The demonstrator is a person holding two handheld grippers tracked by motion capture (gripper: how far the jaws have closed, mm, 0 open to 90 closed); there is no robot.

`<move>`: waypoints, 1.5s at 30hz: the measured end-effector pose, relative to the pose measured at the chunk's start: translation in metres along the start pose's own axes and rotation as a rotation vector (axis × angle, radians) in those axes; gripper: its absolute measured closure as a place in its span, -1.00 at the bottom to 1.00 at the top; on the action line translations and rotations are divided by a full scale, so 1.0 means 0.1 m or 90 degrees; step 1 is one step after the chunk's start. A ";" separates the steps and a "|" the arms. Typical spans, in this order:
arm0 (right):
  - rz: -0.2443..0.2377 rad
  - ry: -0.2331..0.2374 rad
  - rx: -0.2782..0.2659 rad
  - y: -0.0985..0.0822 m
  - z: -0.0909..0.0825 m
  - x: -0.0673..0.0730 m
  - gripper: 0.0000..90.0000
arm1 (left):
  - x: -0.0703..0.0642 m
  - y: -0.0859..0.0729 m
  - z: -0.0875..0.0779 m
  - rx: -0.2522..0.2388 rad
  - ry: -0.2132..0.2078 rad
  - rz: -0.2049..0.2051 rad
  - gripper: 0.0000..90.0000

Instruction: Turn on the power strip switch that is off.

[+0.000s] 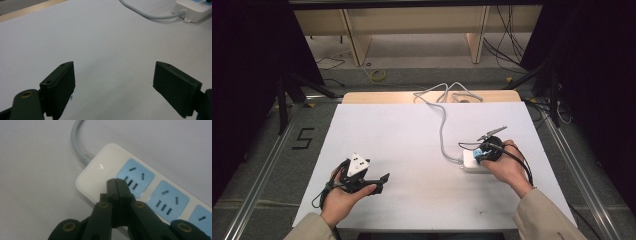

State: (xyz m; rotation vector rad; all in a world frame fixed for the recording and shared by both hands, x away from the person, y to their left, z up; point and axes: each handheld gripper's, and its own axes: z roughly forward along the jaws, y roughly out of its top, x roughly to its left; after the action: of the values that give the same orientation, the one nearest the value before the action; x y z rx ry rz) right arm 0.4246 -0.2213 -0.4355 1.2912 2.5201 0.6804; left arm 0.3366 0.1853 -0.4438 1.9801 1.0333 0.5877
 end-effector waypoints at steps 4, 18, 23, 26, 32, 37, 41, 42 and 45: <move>0.001 -0.001 0.002 0.00 0.01 0.00 1.00 | -0.01 0.00 0.00 -0.002 0.000 -0.003 -0.61; 0.011 -0.004 0.007 0.00 0.02 0.01 1.00 | -0.01 0.00 0.00 0.000 -0.001 -0.001 -0.61; 0.018 0.002 0.006 -0.01 0.02 0.00 1.00 | -0.01 0.00 0.00 0.002 -0.003 -0.001 -0.61; 0.018 0.001 0.006 -0.01 0.02 0.00 1.00 | -0.02 0.00 0.00 0.002 -0.002 0.000 -0.61; 0.019 -0.001 0.006 -0.01 0.02 0.00 1.00 | -0.02 0.00 0.00 0.001 -0.002 -0.001 -0.61; 0.022 -0.001 0.006 -0.01 0.03 0.00 1.00 | -0.02 0.00 0.00 0.001 -0.002 -0.001 -0.61; 0.027 0.001 0.007 -0.01 0.03 0.00 1.00 | -0.02 0.00 0.00 0.001 -0.002 -0.001 -0.61; 0.028 0.002 0.007 -0.01 0.03 0.00 1.00 | -0.02 0.00 0.00 0.001 -0.002 -0.001 -0.61; 0.029 0.002 0.008 -0.01 0.03 -0.01 1.00 | -0.02 0.00 0.00 0.001 -0.001 -0.001 -0.61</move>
State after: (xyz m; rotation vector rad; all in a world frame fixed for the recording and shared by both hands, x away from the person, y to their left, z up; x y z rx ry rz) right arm 0.4256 -0.2212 -0.4386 1.3557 2.5089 0.6786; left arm 0.3356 0.1838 -0.4435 1.9800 1.0339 0.5843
